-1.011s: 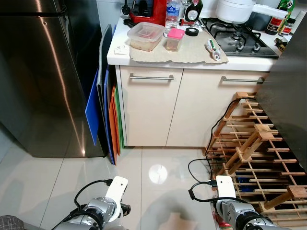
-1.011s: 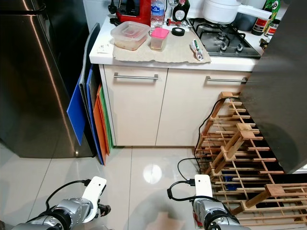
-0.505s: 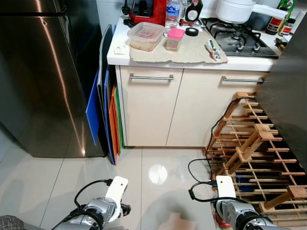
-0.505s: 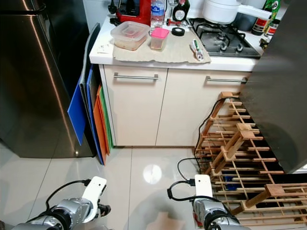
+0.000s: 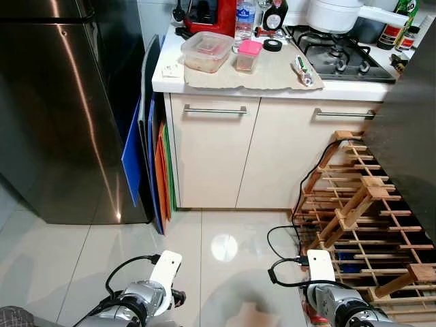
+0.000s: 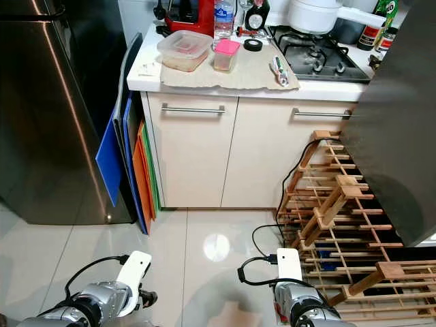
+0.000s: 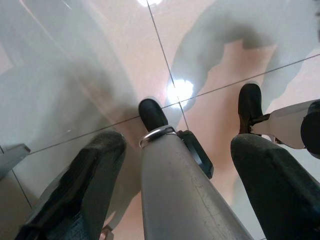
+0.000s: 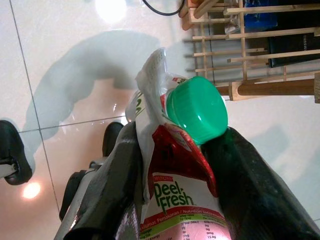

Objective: Restocking fridge

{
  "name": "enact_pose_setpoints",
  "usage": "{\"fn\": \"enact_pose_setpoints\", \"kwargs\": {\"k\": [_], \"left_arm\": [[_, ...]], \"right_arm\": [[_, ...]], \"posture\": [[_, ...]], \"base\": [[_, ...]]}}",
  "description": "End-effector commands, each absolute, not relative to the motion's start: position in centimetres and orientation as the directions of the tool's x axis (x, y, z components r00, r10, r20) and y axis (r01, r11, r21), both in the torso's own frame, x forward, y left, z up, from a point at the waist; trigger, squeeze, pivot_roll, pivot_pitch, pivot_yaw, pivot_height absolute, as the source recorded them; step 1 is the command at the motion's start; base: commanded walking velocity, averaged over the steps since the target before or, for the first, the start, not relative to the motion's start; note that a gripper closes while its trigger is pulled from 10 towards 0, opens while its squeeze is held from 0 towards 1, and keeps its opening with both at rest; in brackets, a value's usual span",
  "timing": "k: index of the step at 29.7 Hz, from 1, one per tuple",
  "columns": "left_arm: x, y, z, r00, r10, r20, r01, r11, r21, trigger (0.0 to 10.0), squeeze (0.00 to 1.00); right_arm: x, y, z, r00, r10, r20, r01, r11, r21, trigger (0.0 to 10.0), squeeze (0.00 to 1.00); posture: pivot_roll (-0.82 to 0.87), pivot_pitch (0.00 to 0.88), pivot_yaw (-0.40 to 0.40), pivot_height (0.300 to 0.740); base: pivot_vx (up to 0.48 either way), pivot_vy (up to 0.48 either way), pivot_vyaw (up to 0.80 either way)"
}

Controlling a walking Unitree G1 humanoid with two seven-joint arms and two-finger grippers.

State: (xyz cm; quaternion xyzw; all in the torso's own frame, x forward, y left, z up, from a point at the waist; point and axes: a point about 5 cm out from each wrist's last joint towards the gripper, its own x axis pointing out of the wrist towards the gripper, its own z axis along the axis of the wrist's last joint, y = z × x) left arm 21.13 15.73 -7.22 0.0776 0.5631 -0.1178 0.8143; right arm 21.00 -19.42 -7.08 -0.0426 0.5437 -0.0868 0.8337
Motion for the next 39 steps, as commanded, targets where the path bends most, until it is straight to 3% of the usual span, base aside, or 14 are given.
{"fn": "enact_pose_setpoints", "kwargs": {"k": [1, 39], "left_arm": [[20.93, 15.69, -7.34, 0.335, -0.106, -0.936, 0.283, 0.959, -0.008, 10.0, 0.0], [21.08, 15.64, -7.25, 0.34, -0.115, -0.933, 0.279, 0.96, -0.016, 10.0, 0.0]], "right_arm": [[21.11, -19.66, -6.98, 0.404, -0.198, -0.893, 0.106, 0.98, -0.17, 10.0, 0.0], [21.24, -19.63, -6.92, 0.406, -0.197, -0.892, 0.12, 0.979, -0.162, 10.0, 0.0]], "posture": [[0.1, 0.0, -0.063, 0.74], [0.1, 0.0, -0.066, 0.74]], "base": [[0.0, 0.0, 0.0], [0.0, 0.0, 0.0]]}}
